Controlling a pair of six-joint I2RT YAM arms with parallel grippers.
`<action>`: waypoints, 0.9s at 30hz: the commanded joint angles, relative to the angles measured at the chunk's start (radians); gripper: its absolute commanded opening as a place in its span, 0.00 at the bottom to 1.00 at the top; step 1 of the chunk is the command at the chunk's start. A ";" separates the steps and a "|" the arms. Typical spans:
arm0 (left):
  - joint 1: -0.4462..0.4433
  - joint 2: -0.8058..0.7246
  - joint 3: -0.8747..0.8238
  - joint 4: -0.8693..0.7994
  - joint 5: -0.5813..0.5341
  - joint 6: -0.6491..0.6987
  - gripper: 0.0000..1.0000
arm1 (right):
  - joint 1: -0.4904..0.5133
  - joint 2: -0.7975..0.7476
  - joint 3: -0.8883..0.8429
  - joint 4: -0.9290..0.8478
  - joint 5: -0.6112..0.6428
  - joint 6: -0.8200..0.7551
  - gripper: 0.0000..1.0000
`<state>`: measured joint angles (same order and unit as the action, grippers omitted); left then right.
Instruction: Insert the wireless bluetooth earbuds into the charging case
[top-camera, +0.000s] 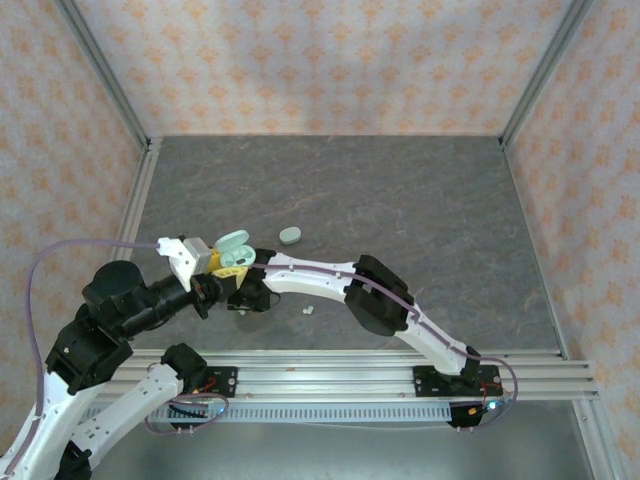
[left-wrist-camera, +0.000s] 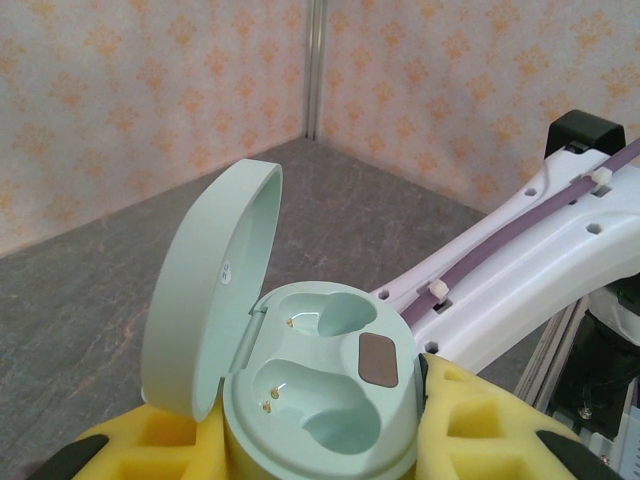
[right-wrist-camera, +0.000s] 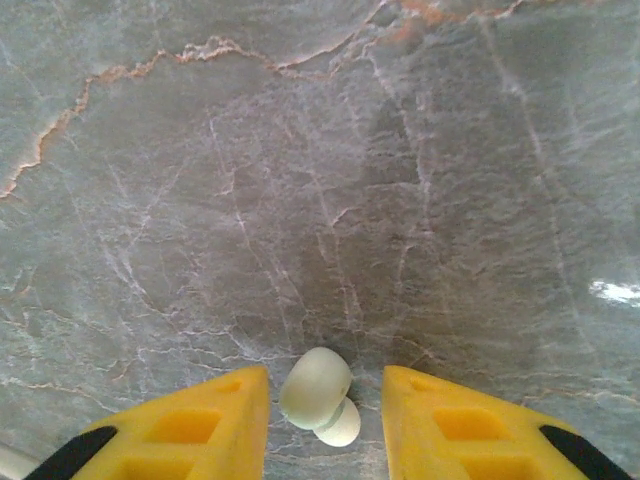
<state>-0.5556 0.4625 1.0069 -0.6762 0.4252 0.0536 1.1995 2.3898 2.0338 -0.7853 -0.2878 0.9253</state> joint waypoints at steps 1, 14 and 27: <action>0.005 -0.014 -0.002 -0.010 -0.023 0.008 0.18 | 0.018 0.048 0.080 -0.120 0.044 -0.044 0.36; 0.006 -0.022 0.003 -0.033 -0.032 0.020 0.18 | 0.017 0.100 0.147 -0.190 0.030 -0.090 0.29; 0.006 -0.015 -0.057 0.028 0.025 -0.007 0.18 | -0.128 -0.236 -0.248 0.018 0.044 -0.088 0.18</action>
<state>-0.5556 0.4576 0.9722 -0.6975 0.4213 0.0536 1.1198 2.2612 1.8362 -0.8215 -0.2829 0.8368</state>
